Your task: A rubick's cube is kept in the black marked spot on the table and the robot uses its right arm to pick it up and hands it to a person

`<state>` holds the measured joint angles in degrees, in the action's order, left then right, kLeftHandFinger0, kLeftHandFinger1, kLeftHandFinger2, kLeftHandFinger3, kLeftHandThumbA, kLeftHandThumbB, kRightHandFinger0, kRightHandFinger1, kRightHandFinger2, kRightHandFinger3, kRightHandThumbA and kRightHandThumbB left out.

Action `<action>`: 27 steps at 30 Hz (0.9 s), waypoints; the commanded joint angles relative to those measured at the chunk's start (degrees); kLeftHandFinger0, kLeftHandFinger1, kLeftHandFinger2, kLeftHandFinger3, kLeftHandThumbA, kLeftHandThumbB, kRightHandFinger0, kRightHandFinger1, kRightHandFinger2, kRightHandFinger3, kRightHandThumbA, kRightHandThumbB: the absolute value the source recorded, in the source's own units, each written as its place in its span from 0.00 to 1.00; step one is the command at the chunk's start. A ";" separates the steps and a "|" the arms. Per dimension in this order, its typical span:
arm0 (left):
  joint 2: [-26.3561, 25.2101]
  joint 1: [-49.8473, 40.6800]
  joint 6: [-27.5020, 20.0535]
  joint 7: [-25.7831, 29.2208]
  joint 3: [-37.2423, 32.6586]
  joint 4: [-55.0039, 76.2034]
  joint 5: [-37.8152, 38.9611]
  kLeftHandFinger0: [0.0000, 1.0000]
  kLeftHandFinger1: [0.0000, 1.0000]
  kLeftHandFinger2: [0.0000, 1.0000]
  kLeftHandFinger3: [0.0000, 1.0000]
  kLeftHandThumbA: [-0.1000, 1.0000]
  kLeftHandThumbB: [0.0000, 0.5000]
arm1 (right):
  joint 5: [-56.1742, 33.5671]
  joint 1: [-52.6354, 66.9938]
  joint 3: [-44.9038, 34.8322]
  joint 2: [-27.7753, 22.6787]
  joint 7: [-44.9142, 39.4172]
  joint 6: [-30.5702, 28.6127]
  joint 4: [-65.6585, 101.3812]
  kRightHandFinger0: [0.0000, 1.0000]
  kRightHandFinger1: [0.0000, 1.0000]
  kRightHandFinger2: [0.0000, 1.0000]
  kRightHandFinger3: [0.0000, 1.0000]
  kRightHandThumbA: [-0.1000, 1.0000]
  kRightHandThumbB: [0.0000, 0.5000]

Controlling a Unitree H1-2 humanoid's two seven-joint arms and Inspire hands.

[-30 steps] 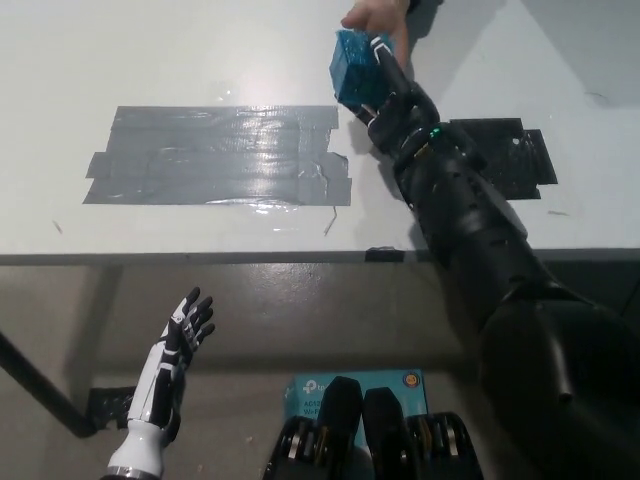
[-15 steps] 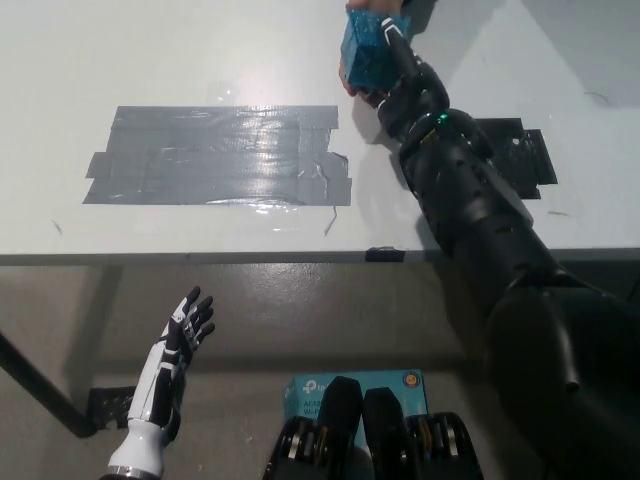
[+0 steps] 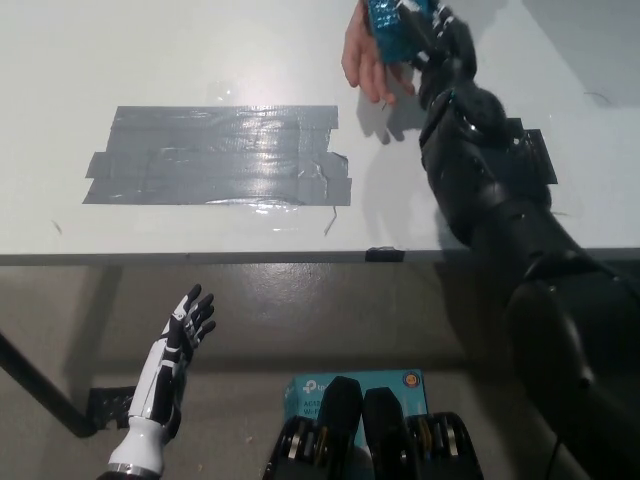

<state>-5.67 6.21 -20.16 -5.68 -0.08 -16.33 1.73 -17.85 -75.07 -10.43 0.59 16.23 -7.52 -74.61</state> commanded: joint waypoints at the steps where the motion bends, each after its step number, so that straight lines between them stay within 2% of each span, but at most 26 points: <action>1: -0.60 1.20 -0.24 -0.28 -0.12 1.06 -0.32 1.00 1.00 1.00 1.00 1.00 0.06 | 9.41 -5.46 6.37 -1.81 5.50 -4.59 -0.91 0.00 0.47 0.82 0.77 0.00 0.28; 5: -0.71 1.44 0.05 -0.21 -0.10 1.18 -0.48 1.00 1.00 1.00 1.00 1.00 0.06 | 10.23 -5.94 8.18 -2.05 6.54 -4.42 -1.85 0.00 0.40 0.83 0.79 0.00 0.29; 14: -0.69 1.69 0.08 -0.27 -0.10 1.02 -0.39 1.00 1.00 1.00 1.00 1.00 0.09 | 12.86 -5.98 10.73 -1.69 8.19 -4.95 -3.32 0.00 0.41 0.88 0.80 0.00 0.36; 21: -0.86 1.72 0.32 -0.45 -0.15 1.25 -0.38 1.00 1.00 1.00 1.00 1.00 0.08 | 17.35 -5.72 15.07 -1.23 10.99 -5.09 -4.44 0.00 0.37 0.86 0.82 0.00 0.33; 27: -0.80 1.97 0.21 -0.81 -0.10 1.00 0.41 1.00 1.00 1.00 1.00 1.00 0.09 | 18.34 -5.79 16.15 -0.71 11.58 -4.78 -5.17 0.00 0.39 0.87 0.81 0.00 0.35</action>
<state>-5.84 7.08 -19.59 -5.68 -0.07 -16.32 1.73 -2.96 -76.10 4.47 -0.40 25.49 -9.28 -80.12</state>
